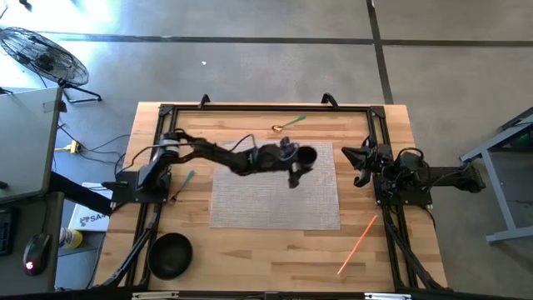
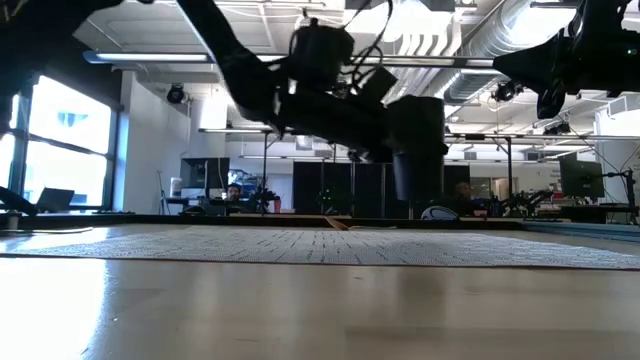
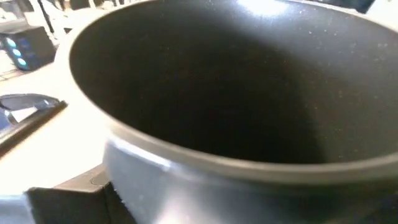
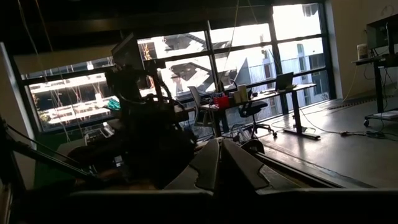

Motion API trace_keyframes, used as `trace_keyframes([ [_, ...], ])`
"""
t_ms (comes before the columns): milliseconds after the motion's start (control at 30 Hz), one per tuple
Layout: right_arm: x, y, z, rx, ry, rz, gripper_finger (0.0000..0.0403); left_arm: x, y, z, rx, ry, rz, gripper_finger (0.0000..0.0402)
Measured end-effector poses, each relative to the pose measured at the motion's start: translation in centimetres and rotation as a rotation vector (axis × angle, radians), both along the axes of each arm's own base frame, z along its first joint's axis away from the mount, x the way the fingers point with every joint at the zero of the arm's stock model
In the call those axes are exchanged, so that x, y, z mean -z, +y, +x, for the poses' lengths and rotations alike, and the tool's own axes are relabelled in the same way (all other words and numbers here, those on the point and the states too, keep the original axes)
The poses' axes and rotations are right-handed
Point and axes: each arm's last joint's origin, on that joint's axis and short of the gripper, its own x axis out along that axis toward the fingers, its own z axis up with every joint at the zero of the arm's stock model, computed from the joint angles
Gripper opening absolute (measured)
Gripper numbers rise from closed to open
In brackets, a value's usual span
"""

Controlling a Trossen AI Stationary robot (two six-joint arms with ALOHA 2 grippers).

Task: Pick & Place Utensil
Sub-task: Put the black cup on the gray mat

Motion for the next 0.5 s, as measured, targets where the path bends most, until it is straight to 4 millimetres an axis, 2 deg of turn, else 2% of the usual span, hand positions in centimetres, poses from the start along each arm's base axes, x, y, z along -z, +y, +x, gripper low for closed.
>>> trace_keyframes([
  [167,0.0,0.0,0.0,0.000,0.000,0.000,0.0012,0.8,2.8,2.8,-0.039,-0.013,-0.009,0.0308],
  [367,0.1,0.0,0.0,0.000,0.008,0.000,0.0012,2.2,4.4,6.6,-0.059,0.038,-0.016,0.0308],
  [500,0.1,0.0,0.0,0.001,0.008,0.000,0.0012,2.8,5.6,7.8,-0.085,0.042,-0.016,0.0308],
])
